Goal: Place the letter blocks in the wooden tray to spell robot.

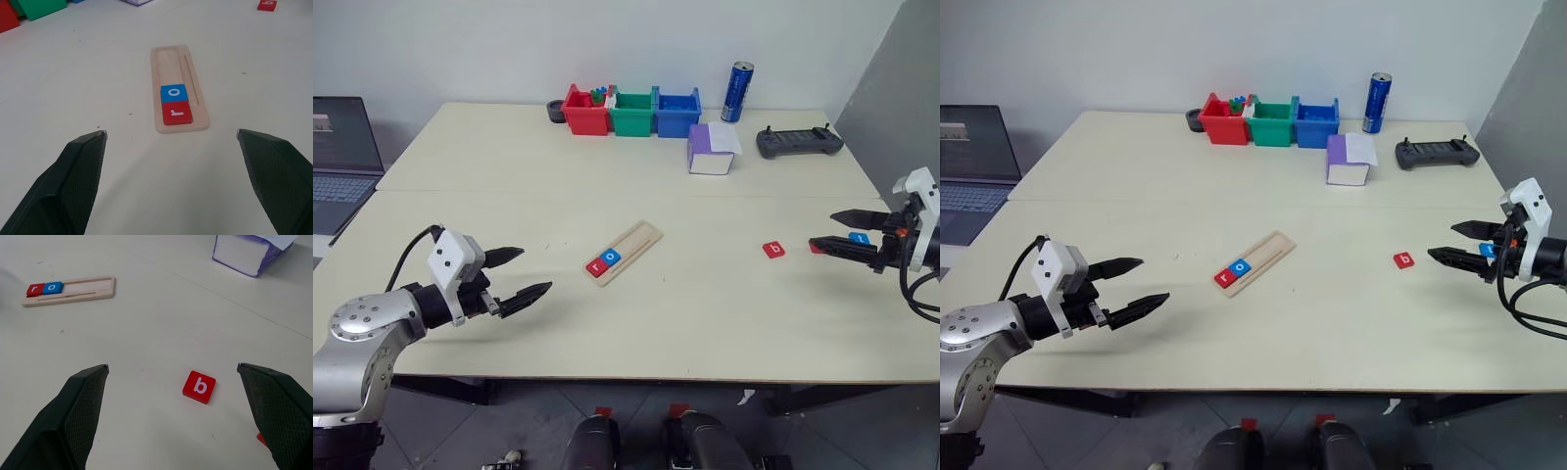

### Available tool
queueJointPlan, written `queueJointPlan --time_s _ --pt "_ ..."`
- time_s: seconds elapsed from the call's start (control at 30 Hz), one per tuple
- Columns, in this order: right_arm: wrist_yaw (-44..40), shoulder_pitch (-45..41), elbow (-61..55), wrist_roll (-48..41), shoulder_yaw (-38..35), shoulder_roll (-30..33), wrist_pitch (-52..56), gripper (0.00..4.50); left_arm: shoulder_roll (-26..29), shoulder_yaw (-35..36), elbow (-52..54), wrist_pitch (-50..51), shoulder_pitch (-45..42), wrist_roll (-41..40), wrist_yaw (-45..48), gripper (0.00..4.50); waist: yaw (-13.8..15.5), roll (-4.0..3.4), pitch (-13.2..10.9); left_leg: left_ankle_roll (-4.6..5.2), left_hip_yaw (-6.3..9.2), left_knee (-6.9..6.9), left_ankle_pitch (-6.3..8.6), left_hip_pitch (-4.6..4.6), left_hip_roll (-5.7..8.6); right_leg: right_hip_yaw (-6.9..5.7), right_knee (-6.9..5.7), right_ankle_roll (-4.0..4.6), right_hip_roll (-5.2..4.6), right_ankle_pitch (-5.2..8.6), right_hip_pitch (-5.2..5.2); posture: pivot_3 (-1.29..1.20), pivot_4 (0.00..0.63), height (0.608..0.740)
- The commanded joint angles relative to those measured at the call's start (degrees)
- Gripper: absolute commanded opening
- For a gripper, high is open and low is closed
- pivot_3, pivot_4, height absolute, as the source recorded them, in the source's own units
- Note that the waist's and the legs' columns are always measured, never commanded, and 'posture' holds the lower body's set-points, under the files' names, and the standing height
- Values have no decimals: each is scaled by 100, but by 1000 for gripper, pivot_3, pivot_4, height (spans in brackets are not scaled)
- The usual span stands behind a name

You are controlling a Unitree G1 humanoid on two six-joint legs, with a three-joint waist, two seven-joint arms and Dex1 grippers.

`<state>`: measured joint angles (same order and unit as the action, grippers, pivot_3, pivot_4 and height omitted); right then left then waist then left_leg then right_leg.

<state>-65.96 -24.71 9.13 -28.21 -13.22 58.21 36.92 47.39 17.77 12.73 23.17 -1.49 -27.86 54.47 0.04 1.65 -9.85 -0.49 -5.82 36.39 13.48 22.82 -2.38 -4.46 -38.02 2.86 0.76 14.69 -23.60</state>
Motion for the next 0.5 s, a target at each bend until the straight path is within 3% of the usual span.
queueJointPlan --time_s 0.03,0.3,0.5 --pt "-24 -5 -168 -76 -186 111 2 4477 36 35 100 -90 -91 16 -19 4500 0 0 0 0 -1 0 0 0 0 0 0 0 0 0 0 0 150 740" --pt "-249 14 -504 -213 -29 77 85 4477 -55 -127 95 -62 -35 82 -73 4500 -2 0 0 0 -17 0 0 -2 -4 12 -3 0 4 0 -6 0 150 740" --pt "-15 19 -1553 -552 424 -495 521 4477 -856 -534 68 -116 -90 79 -501 4500 -6 6 3 0 -33 -2 0 -4 -12 26 -8 -2 10 -1 -12 0 150 740"
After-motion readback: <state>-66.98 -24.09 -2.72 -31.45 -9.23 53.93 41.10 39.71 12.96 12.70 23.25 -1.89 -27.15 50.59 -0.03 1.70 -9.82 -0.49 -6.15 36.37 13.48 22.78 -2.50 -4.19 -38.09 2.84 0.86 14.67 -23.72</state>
